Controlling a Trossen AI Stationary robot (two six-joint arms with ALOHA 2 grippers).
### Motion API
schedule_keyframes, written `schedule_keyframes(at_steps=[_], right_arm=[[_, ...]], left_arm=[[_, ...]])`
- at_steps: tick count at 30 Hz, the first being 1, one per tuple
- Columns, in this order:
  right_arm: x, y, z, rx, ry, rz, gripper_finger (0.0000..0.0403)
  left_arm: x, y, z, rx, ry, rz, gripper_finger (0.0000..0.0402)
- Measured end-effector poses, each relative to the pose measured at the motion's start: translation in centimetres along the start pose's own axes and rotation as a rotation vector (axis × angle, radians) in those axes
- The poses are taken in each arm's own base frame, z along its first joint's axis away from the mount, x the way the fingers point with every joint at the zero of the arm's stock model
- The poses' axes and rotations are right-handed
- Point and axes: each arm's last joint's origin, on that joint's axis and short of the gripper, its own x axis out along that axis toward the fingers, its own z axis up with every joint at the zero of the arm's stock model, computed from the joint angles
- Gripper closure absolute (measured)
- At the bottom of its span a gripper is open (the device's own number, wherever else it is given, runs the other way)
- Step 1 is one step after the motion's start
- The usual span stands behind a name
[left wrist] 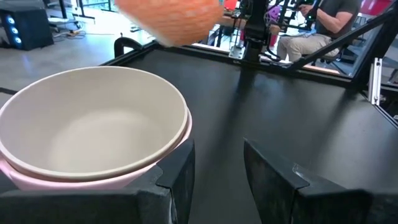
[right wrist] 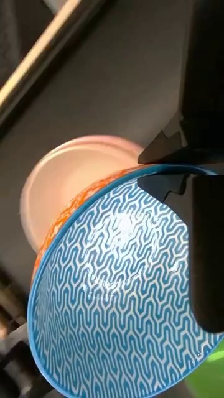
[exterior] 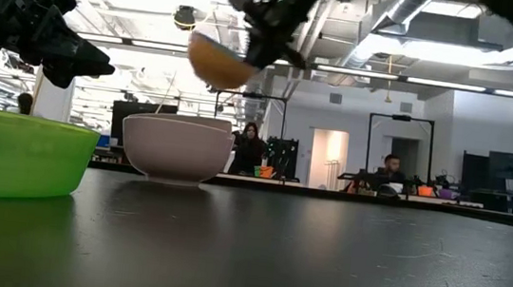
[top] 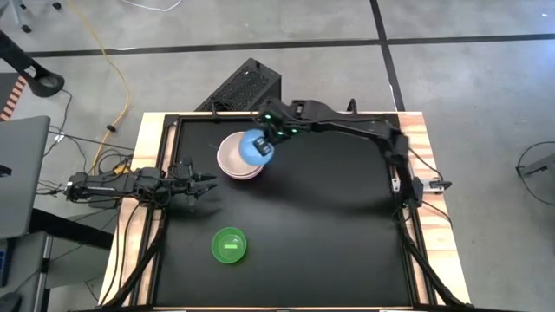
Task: Nest bowls inside each other
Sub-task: Stack the blue patterned bowl on the gray bowl
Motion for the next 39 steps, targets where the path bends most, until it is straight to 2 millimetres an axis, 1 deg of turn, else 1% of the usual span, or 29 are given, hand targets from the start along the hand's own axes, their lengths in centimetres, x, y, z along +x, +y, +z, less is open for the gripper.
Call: schedule_keyframes(at_steps=[4,8,9,11,12,14,17,22,25,28,31,37,39], right_arm=[[2.9,0.2,1.9,0.0,-0.009,0.028,0.0391],[6.1,-0.3,2.5,0.013,0.034,0.053,0.0391],[6.6,-0.6,2.4,0.029,0.038,0.073,0.0391],[6.9,-1.2,2.4,0.047,0.059,0.082,0.0391],[7.5,-1.3,2.4,0.048,0.058,0.077,0.039],[7.7,-1.3,2.3,0.053,0.059,0.075,0.0387],[9.0,-1.4,2.0,0.047,0.073,0.072,0.0385],[9.6,-1.2,1.9,0.043,0.069,0.086,0.0386],[10.1,-1.5,1.5,0.044,0.1,0.065,0.0386],[10.0,-1.4,1.9,0.041,0.063,0.059,0.0386],[9.8,-1.4,1.8,0.036,0.071,0.054,0.0386],[10.6,-1.2,1.3,0.035,0.065,0.06,0.0386],[10.8,-1.3,1.0,0.035,0.09,0.048,0.0386]], left_arm=[[0.0,0.0,0.0,0.0,0.001,-0.002,0.0274],[0.0,0.0,0.0,-0.005,0.002,-0.002,0.0274],[0.0,0.0,0.0,-0.009,0.001,-0.002,0.0274],[0.0,0.0,0.0,-0.01,0.002,-0.003,0.0274],[0.0,0.0,0.0,-0.01,0.002,-0.005,0.0274],[0.0,0.0,0.0,-0.008,0.003,-0.007,0.0274],[0.0,0.0,0.0,-0.007,0.003,-0.006,0.0274],[0.0,0.0,0.0,-0.002,0.003,-0.006,0.0274],[0.0,0.0,0.0,-0.002,0.003,-0.007,0.0274],[0.0,0.0,0.0,-0.002,0.003,-0.007,0.0274],[0.0,0.0,0.0,-0.002,0.003,-0.007,0.0274],[0.0,0.0,0.0,-0.002,0.003,-0.007,0.0274],[0.0,0.0,0.0,-0.002,0.003,-0.007,0.0274]])
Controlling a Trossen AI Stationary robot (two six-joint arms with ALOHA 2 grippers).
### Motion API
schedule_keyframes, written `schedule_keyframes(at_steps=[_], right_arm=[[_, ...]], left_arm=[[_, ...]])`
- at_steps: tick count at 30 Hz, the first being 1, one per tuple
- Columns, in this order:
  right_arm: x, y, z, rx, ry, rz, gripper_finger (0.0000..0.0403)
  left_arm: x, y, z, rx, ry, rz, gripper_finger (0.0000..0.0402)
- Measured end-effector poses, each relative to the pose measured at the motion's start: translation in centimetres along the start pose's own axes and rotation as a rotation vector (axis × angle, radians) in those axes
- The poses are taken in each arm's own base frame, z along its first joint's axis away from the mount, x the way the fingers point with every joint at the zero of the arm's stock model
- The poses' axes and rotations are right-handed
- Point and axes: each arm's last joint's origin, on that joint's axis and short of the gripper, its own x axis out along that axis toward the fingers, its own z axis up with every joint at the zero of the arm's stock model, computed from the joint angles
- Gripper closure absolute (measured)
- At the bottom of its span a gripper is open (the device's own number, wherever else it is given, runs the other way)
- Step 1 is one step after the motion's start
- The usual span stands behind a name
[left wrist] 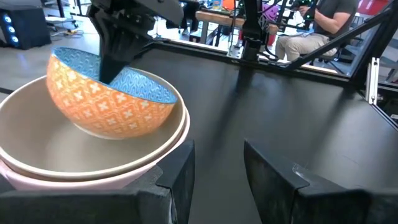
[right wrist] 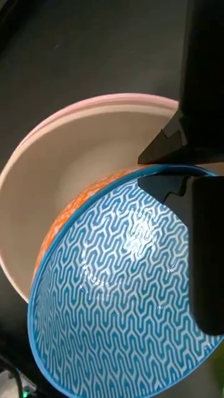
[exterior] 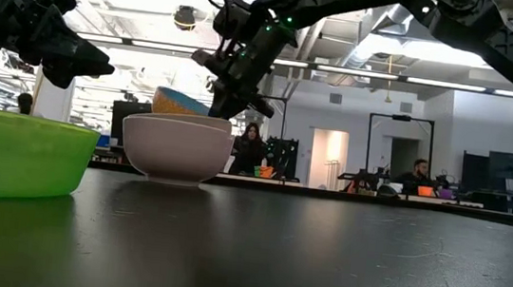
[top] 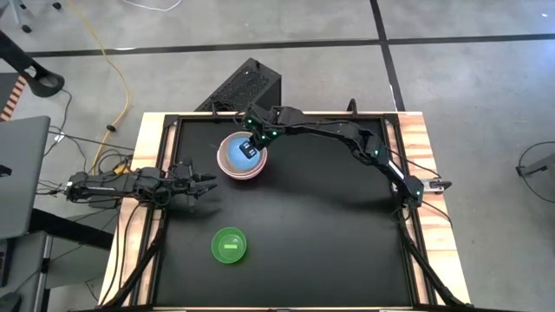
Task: Nest bowls inside each other
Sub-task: Stack the blue patterned bowl on the gray bowl
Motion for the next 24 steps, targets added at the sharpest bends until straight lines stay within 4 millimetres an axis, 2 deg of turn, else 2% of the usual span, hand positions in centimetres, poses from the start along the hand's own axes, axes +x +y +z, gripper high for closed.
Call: schedule_keyframes(at_steps=[13,24], right_arm=[[0.51,0.07,-0.37,-0.027,-0.014,-0.046,0.0381],[0.54,0.63,-0.4,-0.095,-0.037,-0.042,0.0298]], left_arm=[[0.0,0.0,0.0,0.0,0.0,0.0,0.0274],[0.0,0.0,0.0,-0.002,0.0,0.0,0.0274]])
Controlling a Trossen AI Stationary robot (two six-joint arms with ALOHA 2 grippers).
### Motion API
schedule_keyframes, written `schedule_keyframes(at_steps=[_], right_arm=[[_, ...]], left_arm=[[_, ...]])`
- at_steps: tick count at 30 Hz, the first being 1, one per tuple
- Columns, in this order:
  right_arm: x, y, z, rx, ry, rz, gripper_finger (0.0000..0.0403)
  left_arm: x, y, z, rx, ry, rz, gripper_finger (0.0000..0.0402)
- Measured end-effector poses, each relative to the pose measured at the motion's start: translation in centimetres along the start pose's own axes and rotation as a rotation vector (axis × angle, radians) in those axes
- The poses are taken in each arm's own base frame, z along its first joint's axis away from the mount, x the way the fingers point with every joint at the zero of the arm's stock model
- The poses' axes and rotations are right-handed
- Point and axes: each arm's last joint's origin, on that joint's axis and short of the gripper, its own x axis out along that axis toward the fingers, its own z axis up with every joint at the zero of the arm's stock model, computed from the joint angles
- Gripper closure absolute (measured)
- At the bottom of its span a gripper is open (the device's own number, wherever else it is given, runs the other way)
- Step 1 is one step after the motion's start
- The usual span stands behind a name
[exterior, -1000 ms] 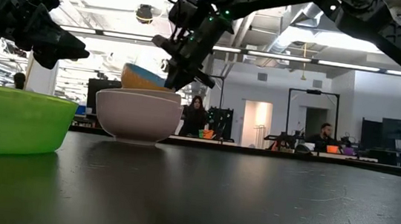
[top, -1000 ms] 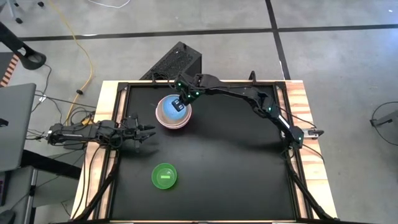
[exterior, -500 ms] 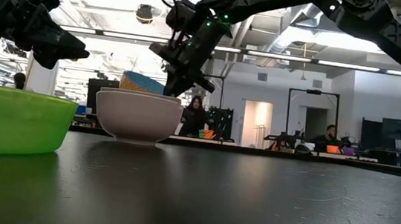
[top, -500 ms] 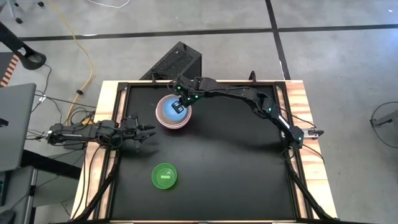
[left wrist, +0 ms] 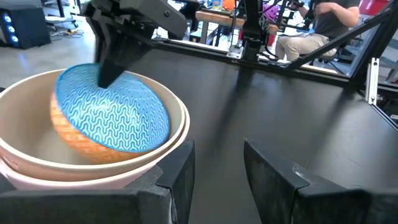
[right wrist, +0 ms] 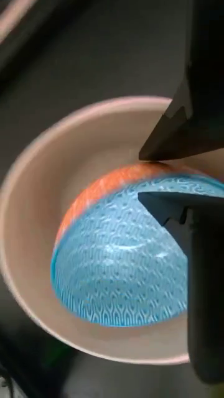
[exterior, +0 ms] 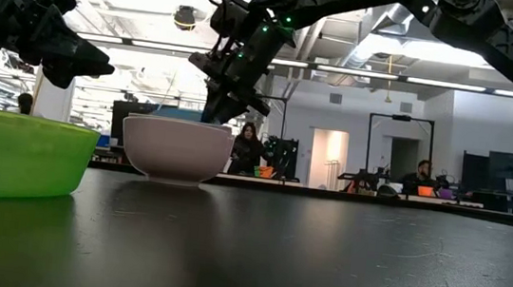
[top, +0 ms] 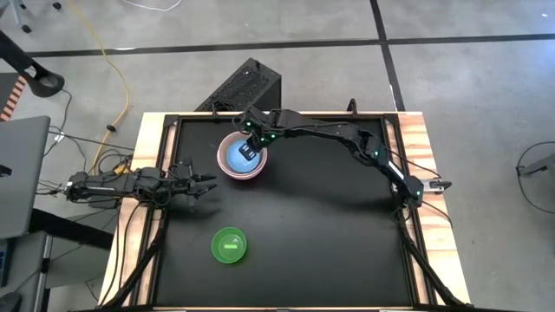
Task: Nest bowls inside each other
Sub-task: Stack the blue patterned bowl on the gray bowl, then stack the green bowl on the blue bowl
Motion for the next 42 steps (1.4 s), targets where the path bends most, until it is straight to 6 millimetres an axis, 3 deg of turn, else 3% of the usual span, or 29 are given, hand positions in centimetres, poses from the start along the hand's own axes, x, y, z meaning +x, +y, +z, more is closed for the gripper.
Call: schedule_keyframes(at_steps=[8,15,20,26,30,33,36,42], right_arm=[[-0.3,0.7,0.8,-0.126,-0.093,0.009,0.0253],[-3.2,1.6,1.9,-0.143,-0.116,0.026,0.0245],[-7.0,5.5,0.5,-0.198,-0.115,0.131,0.0249],[-8.0,13.2,-5.0,-0.453,0.021,0.267,0.0251],[-7.5,18.6,-9.4,-0.582,0.044,0.359,0.0251],[-6.3,21.3,-11.7,-0.536,0.022,0.357,0.0251],[-4.7,22.5,-12.8,-0.419,0.011,0.335,0.0247],[0.1,22.2,-14.5,-0.349,0.068,0.257,0.0208]], left_arm=[[0.0,0.0,0.0,-0.003,0.0,0.0,0.0274],[0.0,0.0,0.0,-0.003,0.0,0.0,0.0274],[0.0,0.0,0.0,0.005,0.002,-0.001,0.0274],[0.0,0.0,0.0,0.013,0.003,0.001,0.0274],[0.0,0.0,0.0,0.011,0.004,0.001,0.0274],[0.0,0.0,0.0,0.006,0.005,0.001,0.0274],[0.0,0.0,0.0,0.005,0.006,0.001,0.0274],[0.0,0.0,0.0,-0.013,0.006,0.001,0.0274]])
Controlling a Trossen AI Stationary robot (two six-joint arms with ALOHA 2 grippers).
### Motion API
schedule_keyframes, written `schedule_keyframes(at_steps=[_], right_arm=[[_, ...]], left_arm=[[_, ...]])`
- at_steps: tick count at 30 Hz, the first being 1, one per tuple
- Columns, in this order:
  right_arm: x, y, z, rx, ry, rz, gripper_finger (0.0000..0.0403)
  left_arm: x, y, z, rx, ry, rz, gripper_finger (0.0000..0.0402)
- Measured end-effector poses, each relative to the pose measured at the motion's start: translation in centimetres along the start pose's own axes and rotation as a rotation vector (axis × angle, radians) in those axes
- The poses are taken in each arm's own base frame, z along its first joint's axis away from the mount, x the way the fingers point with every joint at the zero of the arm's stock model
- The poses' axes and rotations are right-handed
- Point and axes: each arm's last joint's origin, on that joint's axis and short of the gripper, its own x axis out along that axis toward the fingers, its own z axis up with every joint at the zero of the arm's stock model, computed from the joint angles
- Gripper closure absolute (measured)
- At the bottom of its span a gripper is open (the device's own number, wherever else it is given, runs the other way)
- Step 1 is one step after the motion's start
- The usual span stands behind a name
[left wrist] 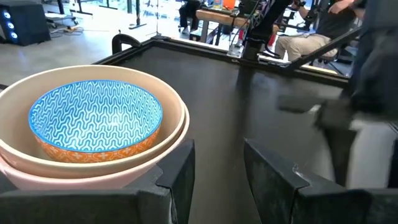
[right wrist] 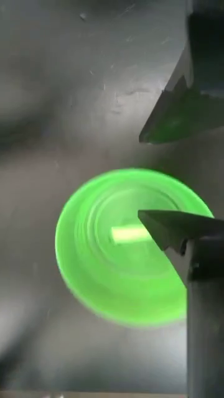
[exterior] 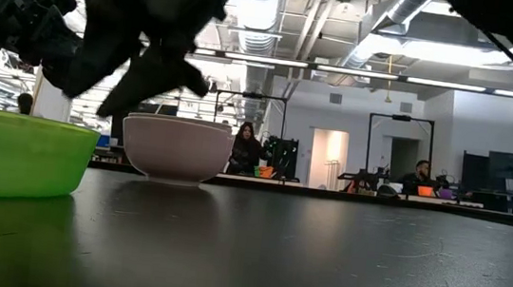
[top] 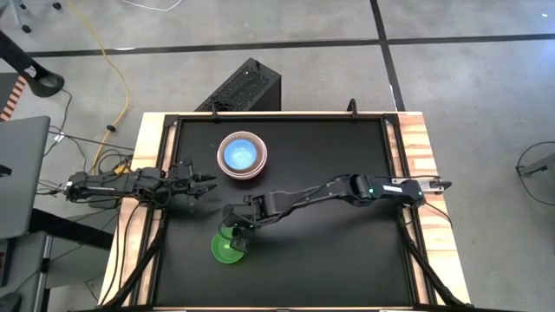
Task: Nest bowls inside each other
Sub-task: Stack the green bowl on the blue bowl
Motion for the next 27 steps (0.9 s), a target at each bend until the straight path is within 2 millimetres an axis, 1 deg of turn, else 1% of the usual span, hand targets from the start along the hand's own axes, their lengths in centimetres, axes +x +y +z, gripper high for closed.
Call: schedule_keyframes(at_steps=[5,8,13,15,17,19,22,23,24,25,27], right_arm=[[2.9,-1.2,-0.7,-0.013,0.021,-0.026,0.0163],[4.3,-1.7,-1.2,-0.024,0.041,-0.026,0.015],[4.5,-1.6,-1.3,-0.061,0.036,-0.018,0.0152],[4.5,-1.6,-1.3,-0.063,0.037,-0.017,0.017],[4.5,-1.5,-1.3,-0.073,0.038,-0.014,0.0205],[4.4,-1.3,-1.4,-0.092,0.038,-0.009,0.0255],[4.4,-0.9,-1.5,-0.104,0.046,0.012,0.0351],[4.3,-0.9,-1.5,-0.103,0.051,0.028,0.0374],[4.1,-0.9,-1.2,-0.094,0.054,0.041,0.0386],[3.8,-0.9,-1.1,-0.086,0.056,0.057,0.0386],[2.5,-1.1,-0.4,-0.076,0.051,0.09,0.0384]], left_arm=[[0.0,0.0,0.0,-0.002,0.002,0.0,0.0274],[0.0,0.0,0.0,-0.002,0.002,0.0,0.0274],[0.0,0.0,0.0,0.002,0.003,0.001,0.0274],[0.0,0.0,0.0,0.004,0.004,0.001,0.0274],[0.0,0.0,0.0,0.005,0.004,0.001,0.0274],[0.0,0.0,0.0,0.014,0.004,0.003,0.0274],[0.0,0.0,0.0,0.017,0.004,0.003,0.0274],[0.0,0.0,0.0,0.017,0.004,0.003,0.0274],[0.0,0.0,0.0,0.017,0.004,0.003,0.0274],[0.0,0.0,0.0,0.017,0.004,0.004,0.0274],[0.0,0.0,0.0,0.017,0.004,0.004,0.0274]])
